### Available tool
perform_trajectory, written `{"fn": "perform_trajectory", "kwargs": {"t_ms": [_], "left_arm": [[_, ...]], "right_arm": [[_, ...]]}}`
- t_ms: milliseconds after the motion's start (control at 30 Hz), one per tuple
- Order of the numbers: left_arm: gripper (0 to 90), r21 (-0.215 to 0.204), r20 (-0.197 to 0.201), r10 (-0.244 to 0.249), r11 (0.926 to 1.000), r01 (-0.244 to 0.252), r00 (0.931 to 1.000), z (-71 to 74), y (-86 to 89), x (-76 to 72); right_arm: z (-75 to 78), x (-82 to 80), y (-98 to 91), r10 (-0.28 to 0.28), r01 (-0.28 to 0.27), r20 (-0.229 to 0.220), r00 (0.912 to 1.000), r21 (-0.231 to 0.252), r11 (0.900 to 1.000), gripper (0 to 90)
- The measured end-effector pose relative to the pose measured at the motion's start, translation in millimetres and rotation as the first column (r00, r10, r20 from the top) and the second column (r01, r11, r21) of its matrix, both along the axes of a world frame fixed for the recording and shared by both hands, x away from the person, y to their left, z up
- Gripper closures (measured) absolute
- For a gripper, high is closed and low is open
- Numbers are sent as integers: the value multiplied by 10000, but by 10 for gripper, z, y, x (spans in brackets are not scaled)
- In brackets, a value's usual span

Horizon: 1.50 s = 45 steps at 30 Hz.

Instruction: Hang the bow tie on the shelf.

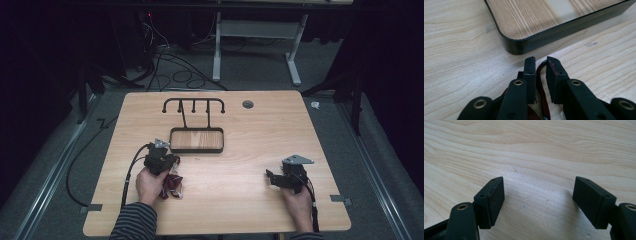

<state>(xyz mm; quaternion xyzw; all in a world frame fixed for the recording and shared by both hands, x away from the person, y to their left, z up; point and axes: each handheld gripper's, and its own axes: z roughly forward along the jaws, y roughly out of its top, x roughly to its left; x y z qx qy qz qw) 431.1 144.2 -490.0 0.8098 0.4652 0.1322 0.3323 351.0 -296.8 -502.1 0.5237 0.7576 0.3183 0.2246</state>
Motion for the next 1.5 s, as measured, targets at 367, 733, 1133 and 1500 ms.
{"fn": "perform_trajectory", "kwargs": {"t_ms": [367,733,1133,1500], "left_arm": [[879,267,44,-42,9996,41,10000,-20,-18,1],[891,370,128,-216,9991,211,9997,6,-19,-30],[893,76,659,-517,9987,513,9965,210,-10,-194],[894,-562,1094,-489,9969,553,9928,409,98,-317]], "right_arm": [[0,0,0,6,-6,-2,10000,-1,10000,266],[-1,1,-1,2,-2,8,10000,15,10000,266],[0,0,0,35,-35,4,10000,-20,10000,265],[0,0,1,43,-43,5,10000,-29,10000,265]]}}
